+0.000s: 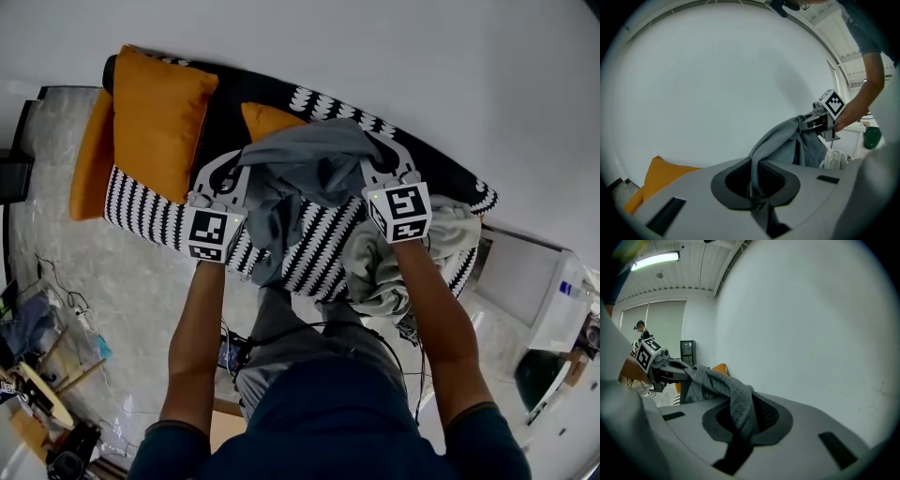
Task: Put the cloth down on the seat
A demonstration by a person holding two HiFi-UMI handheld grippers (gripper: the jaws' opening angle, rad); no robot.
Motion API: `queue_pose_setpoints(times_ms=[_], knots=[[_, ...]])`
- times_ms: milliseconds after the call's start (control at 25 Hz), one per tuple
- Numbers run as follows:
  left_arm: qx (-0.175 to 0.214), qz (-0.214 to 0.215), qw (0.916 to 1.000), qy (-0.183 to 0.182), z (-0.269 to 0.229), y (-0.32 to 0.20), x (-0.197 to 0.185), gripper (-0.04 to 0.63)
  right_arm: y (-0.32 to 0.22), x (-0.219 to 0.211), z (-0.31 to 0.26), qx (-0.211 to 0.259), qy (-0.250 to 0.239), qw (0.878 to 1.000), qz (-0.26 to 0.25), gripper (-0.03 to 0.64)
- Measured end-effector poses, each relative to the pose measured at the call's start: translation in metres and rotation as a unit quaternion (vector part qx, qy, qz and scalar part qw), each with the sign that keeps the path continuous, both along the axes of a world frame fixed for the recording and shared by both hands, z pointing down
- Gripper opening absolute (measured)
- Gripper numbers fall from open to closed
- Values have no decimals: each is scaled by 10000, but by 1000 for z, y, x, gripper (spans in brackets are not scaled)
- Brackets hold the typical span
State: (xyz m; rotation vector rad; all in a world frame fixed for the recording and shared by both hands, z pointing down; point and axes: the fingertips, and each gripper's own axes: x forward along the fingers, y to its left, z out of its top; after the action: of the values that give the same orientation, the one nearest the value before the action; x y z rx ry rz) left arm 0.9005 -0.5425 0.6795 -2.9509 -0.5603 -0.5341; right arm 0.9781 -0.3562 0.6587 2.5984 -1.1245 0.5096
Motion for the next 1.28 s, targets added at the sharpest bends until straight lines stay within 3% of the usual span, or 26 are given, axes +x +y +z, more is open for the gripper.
queue_pose_setpoints(times_ms=[1280], knots=[[37, -229, 9990, -377, 120, -37, 86, 25, -25, 62, 150, -475, -671, 9964, 181, 43]])
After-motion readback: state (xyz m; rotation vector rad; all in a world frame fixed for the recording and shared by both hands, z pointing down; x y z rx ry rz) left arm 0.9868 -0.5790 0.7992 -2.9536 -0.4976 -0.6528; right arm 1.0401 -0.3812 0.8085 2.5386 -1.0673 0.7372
